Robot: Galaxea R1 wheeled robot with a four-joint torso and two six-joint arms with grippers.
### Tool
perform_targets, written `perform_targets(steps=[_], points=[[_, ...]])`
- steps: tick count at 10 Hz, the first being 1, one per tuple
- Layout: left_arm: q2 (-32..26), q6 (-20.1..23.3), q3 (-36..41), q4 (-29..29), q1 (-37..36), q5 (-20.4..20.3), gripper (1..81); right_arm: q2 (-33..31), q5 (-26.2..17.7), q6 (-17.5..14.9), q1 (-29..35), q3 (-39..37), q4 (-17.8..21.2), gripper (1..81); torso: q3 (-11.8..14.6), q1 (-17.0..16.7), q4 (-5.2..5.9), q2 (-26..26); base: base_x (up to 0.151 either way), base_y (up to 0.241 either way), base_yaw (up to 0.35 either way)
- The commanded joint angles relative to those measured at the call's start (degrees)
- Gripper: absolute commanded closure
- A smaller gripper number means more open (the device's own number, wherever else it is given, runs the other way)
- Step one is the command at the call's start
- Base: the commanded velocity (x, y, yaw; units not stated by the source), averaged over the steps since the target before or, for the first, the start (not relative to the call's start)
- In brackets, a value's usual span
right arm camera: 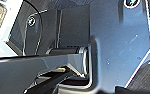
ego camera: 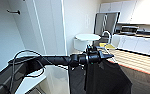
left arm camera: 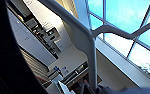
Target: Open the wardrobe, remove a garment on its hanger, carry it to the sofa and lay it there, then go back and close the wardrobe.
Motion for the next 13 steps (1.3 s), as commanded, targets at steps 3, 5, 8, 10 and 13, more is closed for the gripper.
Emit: perform_targets(steps=[3, 5, 8, 10, 13], points=[[0.60, 0.74, 1.00, 1.30, -10.73, -2.57, 81.1, 0.64, -2.66, -0.13, 1.72, 0.51, -0.04, 1.0, -5.68, 0.00, 0.00, -0.02, 0.000, 0.000, -0.198], [0.77, 0.74, 1.08, 1.57, -10.81, -2.48, 81.1, 0.64, -2.66, -0.13, 1.72, 0.51, 0.04, 1.0, -2.99, -0.07, 0.00, -0.02, 0.000, 0.000, -0.198], [2.09, 0.74, 0.56, 1.57, -11.25, -1.52, 81.1, 0.64, -2.66, -0.13, 1.72, 0.51, 0.05, 1.0, -5.07, 0.02, 0.00, 0.02, 0.000, 0.000, -0.198], [2.27, 0.74, 0.82, 1.65, -11.25, -1.52, 81.1, 0.64, -2.66, -0.13, 1.72, 0.51, 0.05, 1.0, -5.02, 0.02, 0.00, 0.02, 0.000, 0.000, -0.198], [2.27, 0.74, 1.08, 2.18, -11.08, -1.16, 81.1, 0.64, -2.66, -0.13, 1.72, 0.51, 0.05, 1.0, -5.02, 0.04, 0.00, 0.02, 0.000, 0.000, -0.198]])
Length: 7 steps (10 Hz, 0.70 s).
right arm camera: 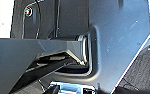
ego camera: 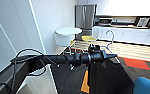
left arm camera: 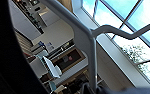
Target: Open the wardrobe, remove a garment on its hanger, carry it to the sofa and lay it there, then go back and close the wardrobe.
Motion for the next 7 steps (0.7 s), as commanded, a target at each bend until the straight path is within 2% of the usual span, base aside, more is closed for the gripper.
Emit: perform_targets(steps=[1, 7], points=[[0.74, 0.71, 1.33, 1.44, -10.03, -1.80, 81.1, 0.66, -2.72, -0.15, 1.11, 0.51, -0.04, 1.0, 0.00, 0.00, 0.00, 0.00, 0.000, 0.000, -0.198], [1.97, 0.71, 1.06, 2.05, -10.03, -1.01, 81.1, 0.66, -2.72, -0.15, 1.11, 0.51, -0.04, 1.0, 0.00, 0.00, 0.00, 0.00, 0.000, 0.000, -0.198]])
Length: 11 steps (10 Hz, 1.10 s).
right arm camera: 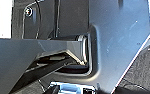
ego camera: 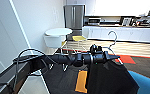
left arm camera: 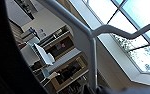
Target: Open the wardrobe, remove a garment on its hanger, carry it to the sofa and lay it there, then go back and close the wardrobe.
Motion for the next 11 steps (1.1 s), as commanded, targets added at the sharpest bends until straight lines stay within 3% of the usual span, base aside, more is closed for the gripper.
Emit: perform_targets(steps=[1, 11], points=[[0.55, 0.71, 1.08, 1.29, -9.92, -2.08, 81.1, 0.64, -2.72, -0.15, 1.12, 0.59, -0.04, 1.0, 0.00, 0.00, 0.00, 0.00, 0.000, 0.000, -0.206], [0.99, 0.71, 1.25, 1.37, -9.83, -1.55, 81.1, 0.64, -2.72, -0.15, 0.94, 0.59, -0.04, 1.0, 0.00, 0.00, 0.00, 0.00, 0.000, 0.000, -0.215]])
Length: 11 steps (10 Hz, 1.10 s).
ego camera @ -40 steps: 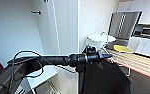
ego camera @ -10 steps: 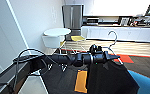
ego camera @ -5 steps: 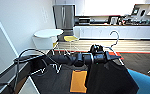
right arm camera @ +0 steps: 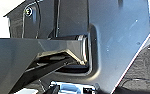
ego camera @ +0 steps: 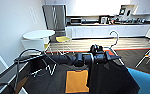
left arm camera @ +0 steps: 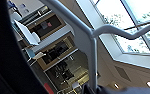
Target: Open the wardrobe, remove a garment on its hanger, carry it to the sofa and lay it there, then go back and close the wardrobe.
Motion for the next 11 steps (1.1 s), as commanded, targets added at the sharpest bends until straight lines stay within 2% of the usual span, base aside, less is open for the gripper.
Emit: perform_targets(steps=[1, 3, 11], points=[[-0.45, 0.71, 1.80, 1.15, -9.87, -1.84, 81.1, 0.64, -2.69, -0.18, 0.99, 0.59, -0.04, 1.0, 0.00, 0.00, 0.00, 0.00, 0.000, 0.000, -0.216], [-1.52, 0.71, 2.15, 1.15, -9.87, -1.93, 81.1, 0.64, -2.69, -0.18, 1.08, 0.59, -0.04, 1.0, 0.00, 0.00, 0.00, 0.00, 0.000, 0.000, -0.218], [0.15, 0.71, 1.45, 1.59, -9.69, -1.13, 81.1, 0.64, -2.61, -0.18, 1.08, 0.59, -0.04, 1.0, 0.00, 0.00, 0.00, 0.00, 0.000, 0.000, -0.229]])
